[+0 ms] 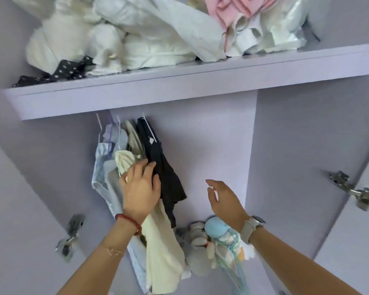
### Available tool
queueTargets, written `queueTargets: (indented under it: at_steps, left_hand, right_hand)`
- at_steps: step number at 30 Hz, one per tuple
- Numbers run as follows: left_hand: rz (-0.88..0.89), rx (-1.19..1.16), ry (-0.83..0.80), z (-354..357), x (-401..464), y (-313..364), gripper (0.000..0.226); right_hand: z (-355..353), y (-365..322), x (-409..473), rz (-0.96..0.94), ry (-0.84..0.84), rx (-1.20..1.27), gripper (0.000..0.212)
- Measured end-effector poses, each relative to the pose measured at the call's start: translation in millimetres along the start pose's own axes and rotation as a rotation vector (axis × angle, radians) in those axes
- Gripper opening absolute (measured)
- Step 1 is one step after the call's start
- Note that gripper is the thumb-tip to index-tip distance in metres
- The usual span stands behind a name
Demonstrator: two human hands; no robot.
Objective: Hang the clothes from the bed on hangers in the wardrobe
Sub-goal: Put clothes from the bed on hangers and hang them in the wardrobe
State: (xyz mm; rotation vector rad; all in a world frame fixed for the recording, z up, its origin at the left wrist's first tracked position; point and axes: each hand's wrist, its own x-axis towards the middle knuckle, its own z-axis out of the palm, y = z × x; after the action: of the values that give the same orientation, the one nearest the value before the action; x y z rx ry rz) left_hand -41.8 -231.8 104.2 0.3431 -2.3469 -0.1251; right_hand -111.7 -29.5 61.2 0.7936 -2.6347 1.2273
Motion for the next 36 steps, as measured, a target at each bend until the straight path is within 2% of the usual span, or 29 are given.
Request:
queueTargets:
  at_steps: [6,8,12,17,20,25,28,31,34,36]
  left_hand:
    - [-0.157,0.110,-0.092,6,30,-56,0.044]
    - [-0.209,0.140,-0.197,15,42,-72,0.052]
    - [-0.262,0.135,-0.252,30,50,-93,0.063]
    - [-0.238,0.101,-0.192,41,46,-101,0.065]
    - [-0.209,0.085,-0.163,46,46,-106,0.065]
    - [-0.221,0.058,-0.123,48,44,-107,0.062]
    - [-0.149,0.046,-0.024,44,44,-93,0.052]
    - [-0.053,-0.066,0.020,48,41,-68,0.047]
    - [0.058,-0.229,-0.035,61,34,-39,0.047]
    - [0.119,-0.308,-0.101,74,26,-17,0.047]
  right_hand:
    - [39,-68,80,-0.161,-0.006,-0.052,0.035]
    - [51,-83,103,-0.158,-0.024,-0.152,0.039]
    - [70,-96,136,-0.112,-0.078,-0.319,0.048]
    - [85,-92,163,-0.050,-0.140,-0.485,0.042]
    - [85,-90,168,-0.077,-0.023,-0.491,0.040]
    - [73,-84,158,-0.095,0.128,-0.419,0.041]
    - [62,-68,137,-0.073,0.173,-0.370,0.041]
    - [47,-41,102,-0.051,0.161,-0.356,0.043]
    - [26,-11,54,-0.063,0.173,-0.379,0.067]
    - [9,12,12,-0.005,0.139,-0.412,0.073]
